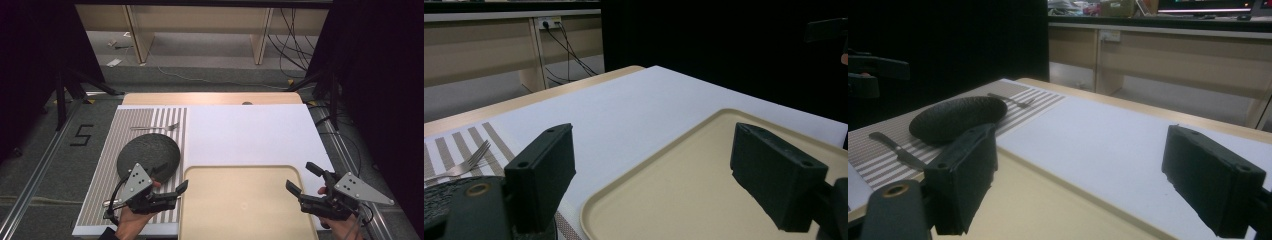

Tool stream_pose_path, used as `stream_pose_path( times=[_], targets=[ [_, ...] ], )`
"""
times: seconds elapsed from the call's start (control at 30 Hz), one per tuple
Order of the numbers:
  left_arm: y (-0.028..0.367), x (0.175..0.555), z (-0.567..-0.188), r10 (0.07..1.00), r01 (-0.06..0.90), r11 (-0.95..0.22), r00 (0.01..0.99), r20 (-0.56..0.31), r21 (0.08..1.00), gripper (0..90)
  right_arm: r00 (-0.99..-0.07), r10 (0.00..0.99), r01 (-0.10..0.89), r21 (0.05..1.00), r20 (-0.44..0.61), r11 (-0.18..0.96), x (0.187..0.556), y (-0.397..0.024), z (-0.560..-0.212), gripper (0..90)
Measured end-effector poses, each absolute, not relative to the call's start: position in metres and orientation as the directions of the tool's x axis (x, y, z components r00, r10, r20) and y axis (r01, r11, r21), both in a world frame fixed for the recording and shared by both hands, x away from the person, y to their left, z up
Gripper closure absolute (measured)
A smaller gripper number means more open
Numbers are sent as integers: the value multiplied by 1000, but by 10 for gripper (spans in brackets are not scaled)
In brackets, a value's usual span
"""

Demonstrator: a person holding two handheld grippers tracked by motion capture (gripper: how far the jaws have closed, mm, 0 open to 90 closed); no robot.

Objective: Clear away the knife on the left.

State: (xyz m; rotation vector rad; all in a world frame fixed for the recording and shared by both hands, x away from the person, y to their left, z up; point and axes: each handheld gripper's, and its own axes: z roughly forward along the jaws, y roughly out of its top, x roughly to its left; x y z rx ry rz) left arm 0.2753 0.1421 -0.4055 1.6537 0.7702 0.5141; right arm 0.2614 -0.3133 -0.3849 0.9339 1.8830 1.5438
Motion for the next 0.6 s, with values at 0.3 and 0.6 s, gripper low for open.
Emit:
stream_pose_path(
  times=[0.3, 0.6],
  targets=[
    [142, 276, -405, 716, 216, -113, 695, -71, 970, 179, -623, 782, 178, 978, 24, 112, 261, -313, -385, 155],
    [149, 280, -402, 695, 242, -115, 713, -96, 963, 179, -623, 782, 179, 977, 22, 115, 261, -313, -384, 155]
  ],
)
